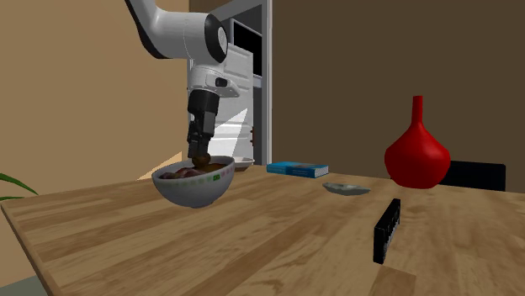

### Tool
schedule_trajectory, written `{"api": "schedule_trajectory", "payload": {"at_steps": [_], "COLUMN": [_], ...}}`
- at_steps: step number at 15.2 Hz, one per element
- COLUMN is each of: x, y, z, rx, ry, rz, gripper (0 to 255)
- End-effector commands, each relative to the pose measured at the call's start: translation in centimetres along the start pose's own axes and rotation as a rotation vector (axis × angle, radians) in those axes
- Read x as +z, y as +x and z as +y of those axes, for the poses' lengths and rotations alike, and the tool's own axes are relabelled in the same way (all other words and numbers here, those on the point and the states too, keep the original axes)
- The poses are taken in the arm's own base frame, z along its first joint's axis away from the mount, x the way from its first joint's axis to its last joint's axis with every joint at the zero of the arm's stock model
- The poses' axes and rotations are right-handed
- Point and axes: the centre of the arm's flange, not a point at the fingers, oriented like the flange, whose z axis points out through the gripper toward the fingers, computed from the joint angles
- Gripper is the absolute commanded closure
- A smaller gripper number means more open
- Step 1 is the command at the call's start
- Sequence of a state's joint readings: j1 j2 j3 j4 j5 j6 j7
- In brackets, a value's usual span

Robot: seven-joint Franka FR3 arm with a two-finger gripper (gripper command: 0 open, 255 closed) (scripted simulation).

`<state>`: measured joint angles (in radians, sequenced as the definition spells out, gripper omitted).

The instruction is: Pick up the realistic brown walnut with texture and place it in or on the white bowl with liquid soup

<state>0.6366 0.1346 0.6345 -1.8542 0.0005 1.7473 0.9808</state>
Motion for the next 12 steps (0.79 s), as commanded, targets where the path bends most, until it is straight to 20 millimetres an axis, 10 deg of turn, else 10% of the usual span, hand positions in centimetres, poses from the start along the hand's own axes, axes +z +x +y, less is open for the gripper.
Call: {"api": "schedule_trajectory", "payload": {"at_steps": [1, 12], "x": [0.0, -1.0], "y": [0.0, -0.2], "z": [0.0, 0.1], "rx": [0.000, 0.000], "ry": [0.000, 0.000], "rz": [0.000, 0.000], "gripper": [255, 255]}}
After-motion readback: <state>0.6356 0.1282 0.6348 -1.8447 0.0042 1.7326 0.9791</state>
